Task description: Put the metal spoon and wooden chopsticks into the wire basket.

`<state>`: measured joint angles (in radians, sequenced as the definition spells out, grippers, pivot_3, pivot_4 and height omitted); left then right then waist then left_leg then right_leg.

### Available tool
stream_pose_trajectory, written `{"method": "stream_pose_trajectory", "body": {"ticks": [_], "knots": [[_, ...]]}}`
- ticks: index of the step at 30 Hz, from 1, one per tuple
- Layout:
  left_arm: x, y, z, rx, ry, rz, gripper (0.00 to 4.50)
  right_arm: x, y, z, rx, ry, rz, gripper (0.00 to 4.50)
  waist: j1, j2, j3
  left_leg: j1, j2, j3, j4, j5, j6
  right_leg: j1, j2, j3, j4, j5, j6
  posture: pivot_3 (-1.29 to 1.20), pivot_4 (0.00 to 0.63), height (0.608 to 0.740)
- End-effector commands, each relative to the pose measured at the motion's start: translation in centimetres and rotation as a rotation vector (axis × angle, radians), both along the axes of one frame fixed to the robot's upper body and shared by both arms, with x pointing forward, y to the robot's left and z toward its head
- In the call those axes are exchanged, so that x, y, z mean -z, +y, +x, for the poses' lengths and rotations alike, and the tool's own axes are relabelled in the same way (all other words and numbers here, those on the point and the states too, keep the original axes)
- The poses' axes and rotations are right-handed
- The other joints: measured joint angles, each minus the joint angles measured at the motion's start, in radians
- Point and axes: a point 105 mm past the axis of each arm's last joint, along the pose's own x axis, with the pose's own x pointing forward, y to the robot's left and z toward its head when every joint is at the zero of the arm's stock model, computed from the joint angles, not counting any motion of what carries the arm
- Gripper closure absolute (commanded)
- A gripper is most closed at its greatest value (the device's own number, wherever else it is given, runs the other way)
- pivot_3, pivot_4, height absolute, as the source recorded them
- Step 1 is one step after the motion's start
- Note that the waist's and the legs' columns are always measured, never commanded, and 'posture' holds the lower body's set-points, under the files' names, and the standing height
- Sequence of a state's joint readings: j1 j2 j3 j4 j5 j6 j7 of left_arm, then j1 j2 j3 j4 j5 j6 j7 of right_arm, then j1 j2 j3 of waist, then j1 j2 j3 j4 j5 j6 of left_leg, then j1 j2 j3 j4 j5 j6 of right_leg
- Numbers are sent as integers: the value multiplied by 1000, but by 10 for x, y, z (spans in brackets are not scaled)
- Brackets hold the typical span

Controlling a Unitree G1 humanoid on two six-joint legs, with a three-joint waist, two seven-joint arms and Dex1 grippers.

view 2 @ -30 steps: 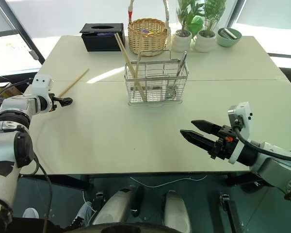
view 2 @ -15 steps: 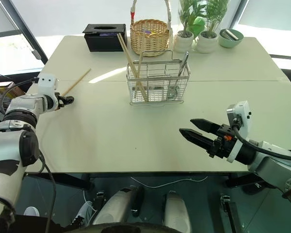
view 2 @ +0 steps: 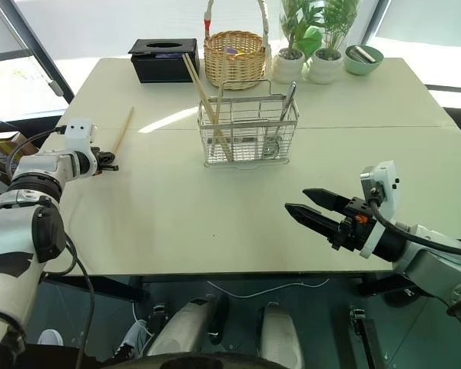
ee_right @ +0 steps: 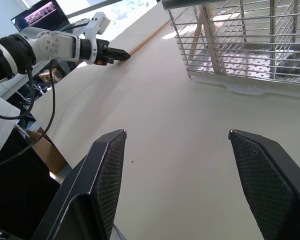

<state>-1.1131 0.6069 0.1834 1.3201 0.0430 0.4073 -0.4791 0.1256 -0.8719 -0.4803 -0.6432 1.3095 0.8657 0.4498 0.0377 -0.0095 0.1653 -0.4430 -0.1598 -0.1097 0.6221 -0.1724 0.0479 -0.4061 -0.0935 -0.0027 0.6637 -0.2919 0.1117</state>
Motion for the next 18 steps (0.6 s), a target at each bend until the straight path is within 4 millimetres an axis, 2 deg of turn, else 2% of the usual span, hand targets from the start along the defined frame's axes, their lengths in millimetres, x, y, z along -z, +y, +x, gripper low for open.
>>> {"method": "stream_pose_trajectory", "body": {"ticks": [1, 5, 6, 8, 11, 14, 15, 18], "knots": [[-28, -11, 13, 39, -155, -82, 4455, -10, 0, 0, -4, -56, 5, 1116, 1, -1, 1, 0, 0, 0, 0, 0, 0, 0, 0, 0, 0, 0, 0, 0, 150, 725], [-84, -27, 26, 121, -434, -203, 4455, -10, -2, -1, 4, -55, 4, 1116, 1, -5, 3, -3, 0, 0, 1, 0, 0, -2, 0, 0, -1, 0, 0, 0, 150, 725], [-103, -32, 27, 148, -534, -253, 4455, -10, -2, -1, 4, -54, 2, 1116, 0, -5, 3, -3, 0, 0, 1, 0, 0, -2, 0, 0, -1, 0, 0, 0, 150, 725], [-126, -39, 26, 182, -660, -303, 4455, -9, -2, -1, 4, -52, 1, 1116, 0, -6, 4, -4, 0, 0, 1, 0, 0, -2, 0, 0, -2, 0, 0, 0, 150, 725], [-166, -65, 22, 262, -836, -378, 4455, -9, -2, -1, 4, -53, -2, 1116, 1, -6, 4, -4, 0, 0, 1, 0, 1, -2, 0, 0, -2, 0, 0, 0, 150, 725], [-204, -107, 12, 389, -956, -438, 4455, -10, 0, -1, 1, -58, -1, 1116, 2, -6, 4, -5, 0, 0, 1, 0, 1, -1, 0, 0, -1, 0, 0, 0, 150, 725], [-210, -117, 10, 419, -973, -452, 4455, -10, 0, -1, -1, -59, -1, 1116, 1, -6, 4, -6, 0, 0, 2, 0, 1, 0, 0, 0, -1, 0, 0, 0, 150, 725], [-223, -166, 1, 552, -997, -511, 4455, -10, 2, -1, 1, -65, 1, 1116, 0, -6, 4, -6, 0, 0, 4, 0, 2, 1, 1, 0, -1, 0, 1, 0, 150, 725]]}}
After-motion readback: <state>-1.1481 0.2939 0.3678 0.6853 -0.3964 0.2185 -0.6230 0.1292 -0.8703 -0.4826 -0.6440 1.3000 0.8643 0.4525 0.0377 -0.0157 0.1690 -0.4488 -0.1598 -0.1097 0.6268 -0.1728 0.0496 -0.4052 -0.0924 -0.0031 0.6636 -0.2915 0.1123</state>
